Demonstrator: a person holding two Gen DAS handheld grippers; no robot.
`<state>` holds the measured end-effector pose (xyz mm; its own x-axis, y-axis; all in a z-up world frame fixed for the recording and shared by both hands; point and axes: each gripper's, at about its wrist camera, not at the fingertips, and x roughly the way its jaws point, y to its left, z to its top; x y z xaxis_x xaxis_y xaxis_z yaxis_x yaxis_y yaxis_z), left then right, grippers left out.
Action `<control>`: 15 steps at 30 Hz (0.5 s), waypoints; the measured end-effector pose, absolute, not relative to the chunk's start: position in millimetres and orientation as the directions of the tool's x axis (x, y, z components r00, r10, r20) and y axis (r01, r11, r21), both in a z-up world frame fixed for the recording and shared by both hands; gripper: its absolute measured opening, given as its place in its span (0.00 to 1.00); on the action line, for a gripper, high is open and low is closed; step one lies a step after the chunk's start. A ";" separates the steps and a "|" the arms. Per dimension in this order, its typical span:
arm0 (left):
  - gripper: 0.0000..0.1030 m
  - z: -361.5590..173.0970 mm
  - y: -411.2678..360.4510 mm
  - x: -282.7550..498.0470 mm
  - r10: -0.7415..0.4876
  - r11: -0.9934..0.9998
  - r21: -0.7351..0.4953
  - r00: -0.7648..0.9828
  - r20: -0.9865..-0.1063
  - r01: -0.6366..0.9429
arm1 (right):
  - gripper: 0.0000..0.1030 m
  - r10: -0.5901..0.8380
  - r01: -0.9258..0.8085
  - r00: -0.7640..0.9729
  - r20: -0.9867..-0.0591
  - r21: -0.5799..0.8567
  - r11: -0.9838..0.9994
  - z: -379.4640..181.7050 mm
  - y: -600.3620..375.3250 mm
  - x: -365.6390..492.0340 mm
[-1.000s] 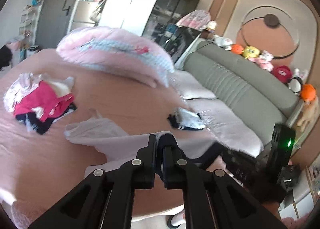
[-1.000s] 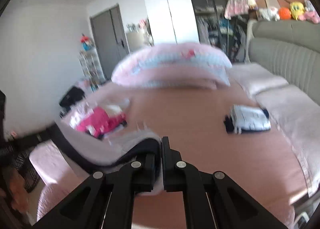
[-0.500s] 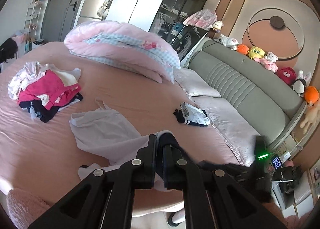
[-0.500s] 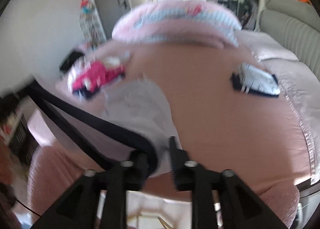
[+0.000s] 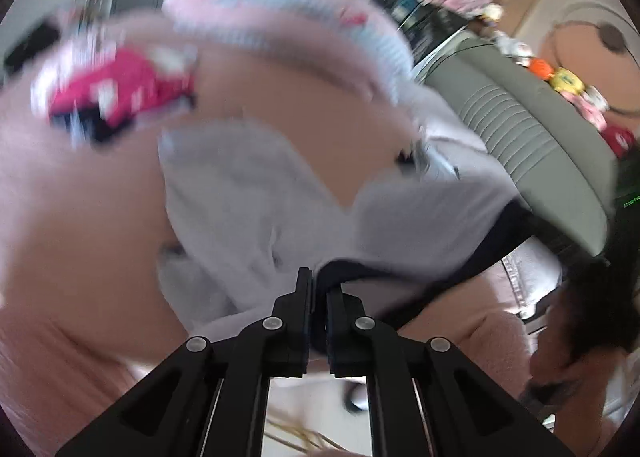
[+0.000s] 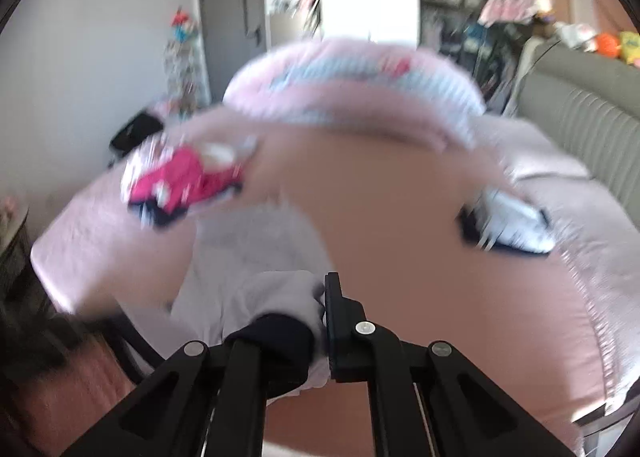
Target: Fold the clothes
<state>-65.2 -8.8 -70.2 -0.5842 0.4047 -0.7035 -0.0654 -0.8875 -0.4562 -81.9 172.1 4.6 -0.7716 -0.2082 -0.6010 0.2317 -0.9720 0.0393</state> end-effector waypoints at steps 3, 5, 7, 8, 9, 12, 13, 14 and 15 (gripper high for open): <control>0.23 -83.1 -7.0 -61.1 0.441 -0.832 -0.554 -0.586 -0.680 0.017 | 0.05 -0.209 0.219 -0.796 -0.568 0.052 -0.974 21.2 174.6 -80.4; 0.44 -84.5 1.5 -60.1 0.447 -0.832 -0.555 -0.579 -0.682 0.012 | 0.05 -0.219 0.221 -0.795 -0.566 0.065 -0.973 22.1 173.5 -78.2; 0.45 -84.9 10.0 -59.1 0.449 -0.835 -0.550 -0.570 -0.688 0.007 | 0.05 -0.228 0.224 -0.794 -0.564 0.078 -0.972 23.0 172.5 -76.0; 0.45 -86.5 14.4 -58.3 0.410 -0.858 -0.513 -0.564 -0.717 0.028 | 0.05 -0.233 0.225 -0.793 -0.563 0.085 -0.971 23.5 171.9 -74.9; 0.45 -89.5 16.2 -58.7 0.380 -0.875 -0.482 -0.554 -0.741 0.045 | 0.05 -0.237 0.226 -0.792 -0.562 0.091 -0.970 24.0 171.4 -73.8; 0.45 -104.3 17.5 -60.7 0.350 -0.890 -0.447 -0.488 -0.799 0.093 | 0.05 -0.244 0.224 -0.791 -0.561 0.104 -0.969 24.2 169.0 -72.6; 0.44 -110.8 17.0 -60.9 0.356 -0.887 -0.449 -0.460 -0.814 0.107 | 0.05 -0.240 0.220 -0.791 -0.563 0.104 -0.970 23.7 168.9 -73.2; 0.35 -116.7 16.5 -61.2 0.365 -0.887 -0.450 -0.432 -0.825 0.109 | 0.05 -0.233 0.214 -0.789 -0.568 0.102 -0.972 23.0 170.4 -74.2; 0.21 -121.0 16.6 -61.0 0.378 -0.888 -0.451 -0.413 -0.829 0.093 | 0.05 -0.226 0.207 -0.788 -0.573 0.100 -0.973 22.3 171.9 -75.2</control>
